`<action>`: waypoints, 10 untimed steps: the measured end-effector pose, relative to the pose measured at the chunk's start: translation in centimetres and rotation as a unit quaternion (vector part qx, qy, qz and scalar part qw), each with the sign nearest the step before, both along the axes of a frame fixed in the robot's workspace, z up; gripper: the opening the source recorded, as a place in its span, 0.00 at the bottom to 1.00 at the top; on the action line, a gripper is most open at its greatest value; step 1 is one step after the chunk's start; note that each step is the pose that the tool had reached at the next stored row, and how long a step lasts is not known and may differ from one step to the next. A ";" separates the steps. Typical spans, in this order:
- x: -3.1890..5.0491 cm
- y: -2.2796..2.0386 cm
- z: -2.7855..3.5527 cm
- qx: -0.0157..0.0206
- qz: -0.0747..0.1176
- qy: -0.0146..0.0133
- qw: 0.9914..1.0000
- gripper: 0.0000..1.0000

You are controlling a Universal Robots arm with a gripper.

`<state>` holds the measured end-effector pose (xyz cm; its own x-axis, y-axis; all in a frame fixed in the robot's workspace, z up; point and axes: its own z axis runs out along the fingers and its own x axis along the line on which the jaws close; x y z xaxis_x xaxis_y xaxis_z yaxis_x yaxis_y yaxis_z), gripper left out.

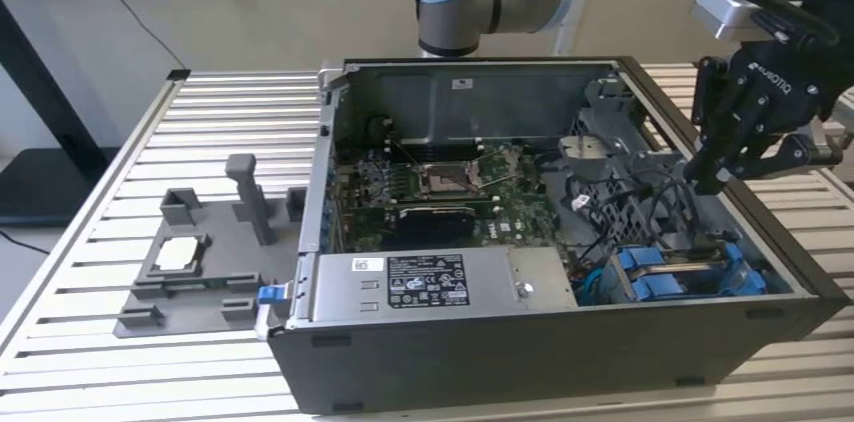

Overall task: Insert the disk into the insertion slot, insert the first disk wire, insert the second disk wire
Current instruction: 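Insert the second disk wire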

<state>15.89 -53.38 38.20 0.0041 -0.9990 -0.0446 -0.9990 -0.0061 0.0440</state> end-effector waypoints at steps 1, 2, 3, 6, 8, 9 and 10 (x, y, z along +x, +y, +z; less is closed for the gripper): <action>-0.05 0.07 0.02 0.000 0.000 0.000 1.000 0.27; -0.12 0.07 0.04 0.000 0.000 -0.001 1.000 0.27; -0.22 0.07 0.04 0.001 0.000 -0.002 1.000 0.27; -0.66 0.07 0.07 0.003 -0.001 -0.004 1.000 0.27; -0.99 0.07 0.13 0.004 -0.001 -0.006 1.000 0.27; -1.16 0.07 0.17 0.005 -0.001 -0.007 1.000 0.27; -1.35 0.07 0.21 0.005 -0.001 -0.009 1.000 0.27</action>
<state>14.54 -53.30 38.41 0.0023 -0.9985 -0.0547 -0.9996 -0.0037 0.0265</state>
